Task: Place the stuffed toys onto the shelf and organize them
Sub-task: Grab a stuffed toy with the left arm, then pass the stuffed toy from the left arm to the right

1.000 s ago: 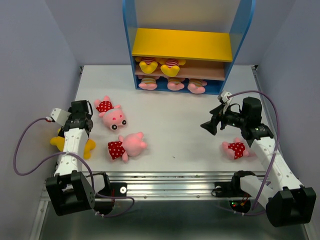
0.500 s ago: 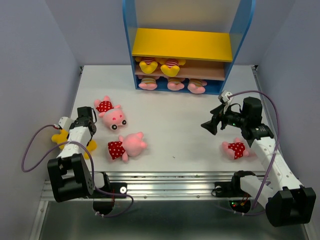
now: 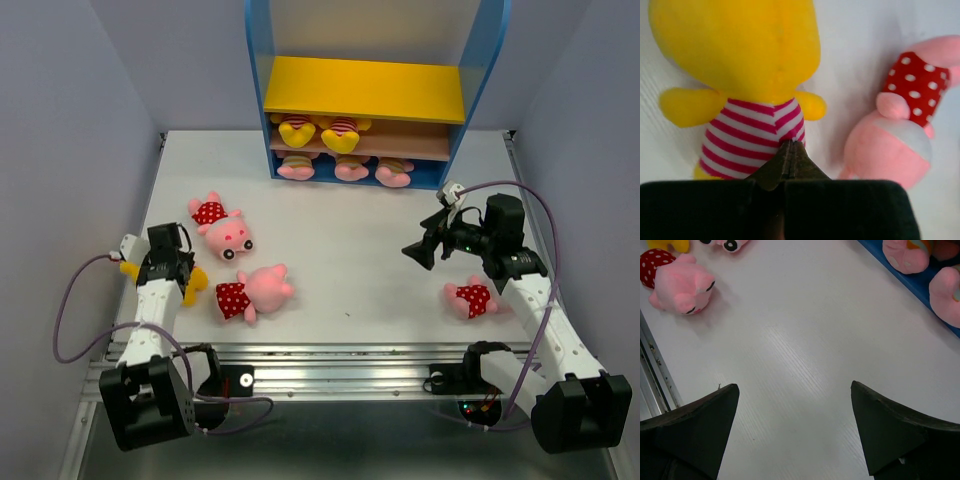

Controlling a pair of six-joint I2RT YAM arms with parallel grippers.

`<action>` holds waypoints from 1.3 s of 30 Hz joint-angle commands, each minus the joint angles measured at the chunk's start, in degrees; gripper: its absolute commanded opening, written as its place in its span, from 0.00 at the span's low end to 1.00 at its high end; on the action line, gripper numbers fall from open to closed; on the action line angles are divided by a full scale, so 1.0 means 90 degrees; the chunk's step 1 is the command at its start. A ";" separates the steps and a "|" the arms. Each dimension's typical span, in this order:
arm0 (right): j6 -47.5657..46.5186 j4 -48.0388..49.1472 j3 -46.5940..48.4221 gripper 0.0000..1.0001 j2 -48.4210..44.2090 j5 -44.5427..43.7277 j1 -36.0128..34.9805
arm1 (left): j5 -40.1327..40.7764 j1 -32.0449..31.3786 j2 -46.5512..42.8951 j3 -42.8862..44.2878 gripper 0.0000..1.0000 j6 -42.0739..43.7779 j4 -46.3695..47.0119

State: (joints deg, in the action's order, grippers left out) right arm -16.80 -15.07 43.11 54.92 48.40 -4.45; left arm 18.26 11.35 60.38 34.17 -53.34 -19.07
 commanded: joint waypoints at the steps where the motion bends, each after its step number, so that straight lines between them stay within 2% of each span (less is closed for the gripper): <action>1: -0.0097 0.0044 -0.0005 0.98 -0.0057 0.0003 0.0045 | -0.1002 0.0018 -0.1199 -0.0106 0.00 0.0672 0.0546; 4: -0.0097 0.0034 0.0005 0.98 -0.0057 0.0013 0.0045 | -0.1539 0.0018 -0.1940 -0.0106 0.00 0.1100 0.0849; 8: -0.0097 0.0034 0.0005 0.98 -0.0057 0.0022 0.0045 | -0.2788 0.0018 -0.2606 -0.0203 0.00 0.1542 0.1415; 11: -0.0097 0.0034 0.0014 0.98 -0.0076 0.0042 0.0045 | -0.4084 0.0008 -0.2928 -0.0301 0.00 0.1688 0.1932; 18: -0.0106 0.0005 0.0005 0.98 -0.0115 0.0178 0.0045 | -0.6468 -0.0382 -0.3252 -0.0243 0.00 0.1981 0.3396; 21: -0.0387 -0.0112 0.0024 0.98 -0.0077 0.0607 0.0045 | -0.6969 -0.0899 -0.3203 -0.0262 0.00 0.1797 0.3982; 22: -0.0593 -0.0374 0.0034 0.98 -0.0047 0.0831 0.0045 | -0.7038 -0.1219 -0.3145 -0.0262 0.00 0.1757 0.4119; 25: -0.2221 -0.1164 0.0160 1.00 0.0148 0.2051 0.0045 | -0.7146 -0.2002 -0.2853 -0.0184 0.00 0.1776 0.4335; 27: -0.3749 -0.2219 0.0384 1.00 0.0216 0.2626 0.0045 | -0.7185 -0.2656 -0.2667 -0.0125 0.00 0.1776 0.4510; 30: -0.5246 -0.3158 0.0619 1.00 0.0226 0.2728 0.0045 | -0.7195 -0.3418 -0.2209 -0.0125 0.00 0.1679 0.4862; 39: -0.6648 -0.3901 0.1342 1.00 0.0382 0.2844 0.0045 | -0.6824 -0.4864 -0.0890 -0.0067 0.00 0.1454 0.5711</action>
State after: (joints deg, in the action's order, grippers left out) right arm -67.26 -45.06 50.50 57.60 69.76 -4.45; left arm -43.33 -28.84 49.52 31.35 -39.53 23.92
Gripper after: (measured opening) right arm 0.998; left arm 0.019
